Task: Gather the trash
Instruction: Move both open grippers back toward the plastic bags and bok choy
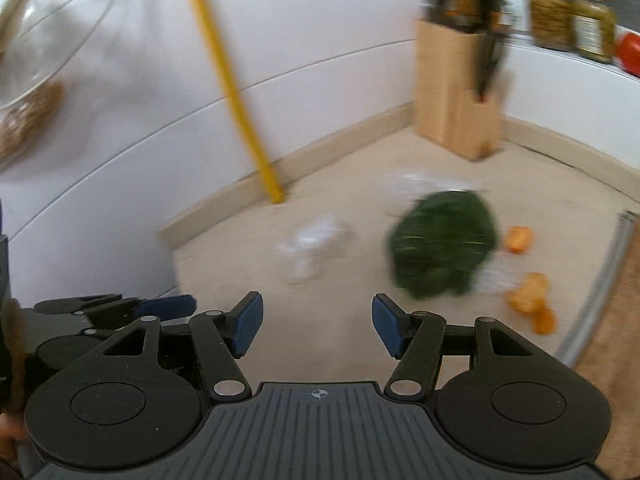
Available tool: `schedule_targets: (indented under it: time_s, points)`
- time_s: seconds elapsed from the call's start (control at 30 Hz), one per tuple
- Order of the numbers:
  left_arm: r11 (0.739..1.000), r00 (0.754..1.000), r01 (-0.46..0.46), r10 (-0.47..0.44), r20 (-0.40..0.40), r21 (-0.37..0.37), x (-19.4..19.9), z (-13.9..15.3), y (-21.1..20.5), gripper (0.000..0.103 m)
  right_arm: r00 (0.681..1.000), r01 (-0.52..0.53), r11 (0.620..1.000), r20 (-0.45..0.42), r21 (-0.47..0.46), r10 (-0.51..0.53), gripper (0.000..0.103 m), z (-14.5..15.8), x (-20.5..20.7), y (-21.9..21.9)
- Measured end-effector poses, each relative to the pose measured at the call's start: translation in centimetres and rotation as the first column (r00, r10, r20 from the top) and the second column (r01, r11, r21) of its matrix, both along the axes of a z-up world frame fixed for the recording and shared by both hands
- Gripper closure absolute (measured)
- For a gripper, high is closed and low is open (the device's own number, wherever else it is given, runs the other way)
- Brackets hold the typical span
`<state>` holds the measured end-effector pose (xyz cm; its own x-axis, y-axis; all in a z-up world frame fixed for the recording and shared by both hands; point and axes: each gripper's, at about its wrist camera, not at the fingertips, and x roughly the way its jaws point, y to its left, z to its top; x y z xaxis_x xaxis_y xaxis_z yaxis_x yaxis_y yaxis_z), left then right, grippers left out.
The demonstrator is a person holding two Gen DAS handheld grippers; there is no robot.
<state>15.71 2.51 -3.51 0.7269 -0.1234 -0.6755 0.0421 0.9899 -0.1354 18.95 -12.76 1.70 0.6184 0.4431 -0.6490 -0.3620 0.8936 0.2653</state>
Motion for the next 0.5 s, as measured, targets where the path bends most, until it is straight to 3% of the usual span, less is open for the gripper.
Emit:
schedule_targets:
  time_s: [0.13,0.5]
  points:
    - [1.000,1.000,0.030,-0.030,-0.010,0.009,1.0,-0.3,-1.5,0.052,0.997,0.080,0.997,-0.012,-0.007,-0.080,0.034,-0.8,0.2,-3.6]
    - [1.000,1.000,0.000,0.001,-0.027,0.025,3.8,-1.4,-1.0,0.051,0.992,0.124,0.992,-0.033,-0.018,-0.125,0.029,-2.3,2.8,-5.5]
